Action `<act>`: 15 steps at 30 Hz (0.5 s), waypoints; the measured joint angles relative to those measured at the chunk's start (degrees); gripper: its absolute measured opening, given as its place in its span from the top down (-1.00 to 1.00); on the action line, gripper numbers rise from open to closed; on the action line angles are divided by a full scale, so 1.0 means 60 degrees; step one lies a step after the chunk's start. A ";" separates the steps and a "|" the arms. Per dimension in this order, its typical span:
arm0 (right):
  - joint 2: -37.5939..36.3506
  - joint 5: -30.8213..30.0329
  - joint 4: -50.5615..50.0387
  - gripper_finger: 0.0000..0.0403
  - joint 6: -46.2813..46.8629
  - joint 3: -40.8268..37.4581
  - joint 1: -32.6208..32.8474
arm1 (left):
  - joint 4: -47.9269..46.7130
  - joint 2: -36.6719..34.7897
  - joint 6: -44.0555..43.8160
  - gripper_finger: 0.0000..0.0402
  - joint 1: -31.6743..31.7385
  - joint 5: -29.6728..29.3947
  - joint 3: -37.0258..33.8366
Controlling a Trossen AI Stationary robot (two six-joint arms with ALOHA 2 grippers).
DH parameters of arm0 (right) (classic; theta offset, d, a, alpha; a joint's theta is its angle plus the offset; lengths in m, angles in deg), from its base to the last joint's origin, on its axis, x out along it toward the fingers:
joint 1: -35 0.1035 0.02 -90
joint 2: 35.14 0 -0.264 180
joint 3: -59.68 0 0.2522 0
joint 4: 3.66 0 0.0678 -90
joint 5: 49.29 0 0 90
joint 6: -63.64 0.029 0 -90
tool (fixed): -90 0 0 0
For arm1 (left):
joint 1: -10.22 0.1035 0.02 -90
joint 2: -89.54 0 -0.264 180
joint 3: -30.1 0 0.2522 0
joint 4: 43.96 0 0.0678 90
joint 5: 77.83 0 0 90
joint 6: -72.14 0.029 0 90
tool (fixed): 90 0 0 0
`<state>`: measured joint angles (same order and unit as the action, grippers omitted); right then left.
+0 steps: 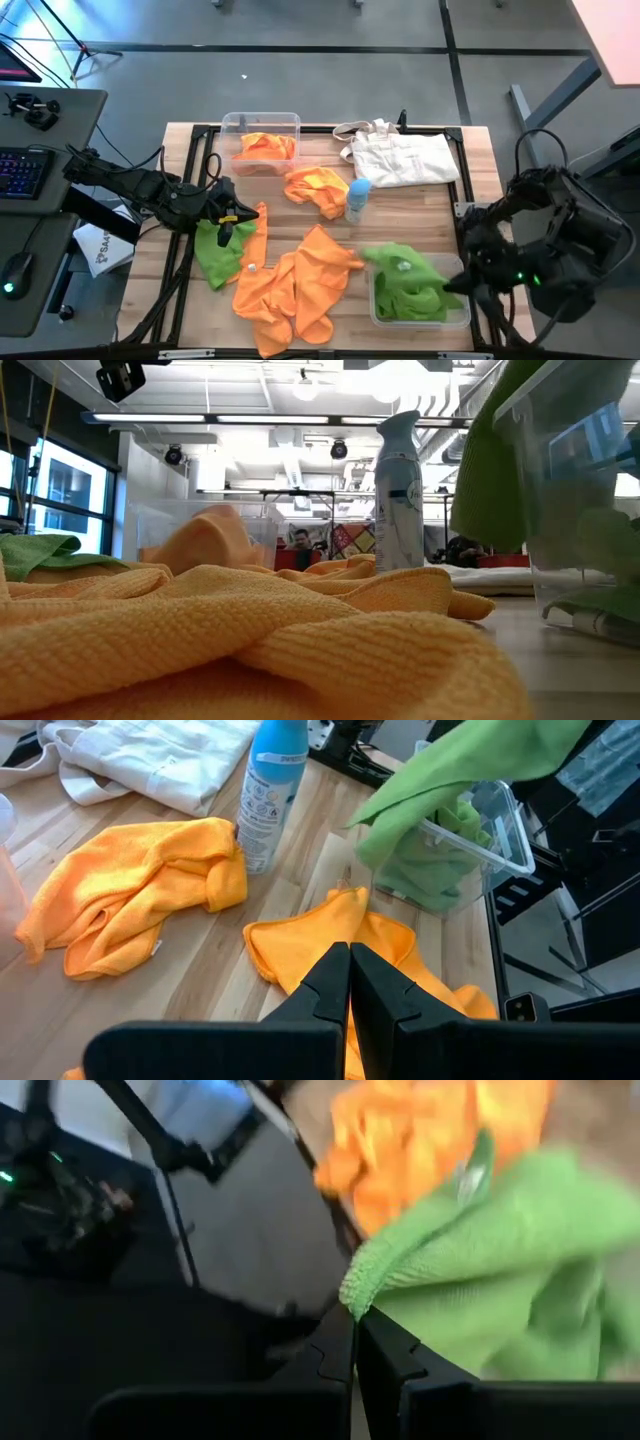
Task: Sort microfiber towel by color & place in baskets
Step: Put the green microfiber towel into the bottom transparent bin
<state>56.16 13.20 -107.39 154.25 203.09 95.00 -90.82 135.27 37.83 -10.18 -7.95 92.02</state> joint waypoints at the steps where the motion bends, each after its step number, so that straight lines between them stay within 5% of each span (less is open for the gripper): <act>1: -0.0001 0.0415 -0.0002 1.00 0.0375 -0.0130 0.0039 | -0.0002 0.0002 -0.0002 1.00 -0.0004 0.0000 0.0000; 11: -0.0689 0.5433 -0.0013 1.00 0.5363 -0.2824 0.0934 | 0.0000 0.0000 -0.0006 1.00 0.0000 -0.0015 0.0000; 15: -0.0917 0.7281 -0.0015 1.00 0.6061 -0.3786 0.1298 | 0.0004 0.0000 -0.0056 1.00 0.0004 -0.0107 0.0000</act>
<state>50.66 56.89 -107.48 190.61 180.37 102.79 -90.80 135.27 37.49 -10.16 -8.58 92.02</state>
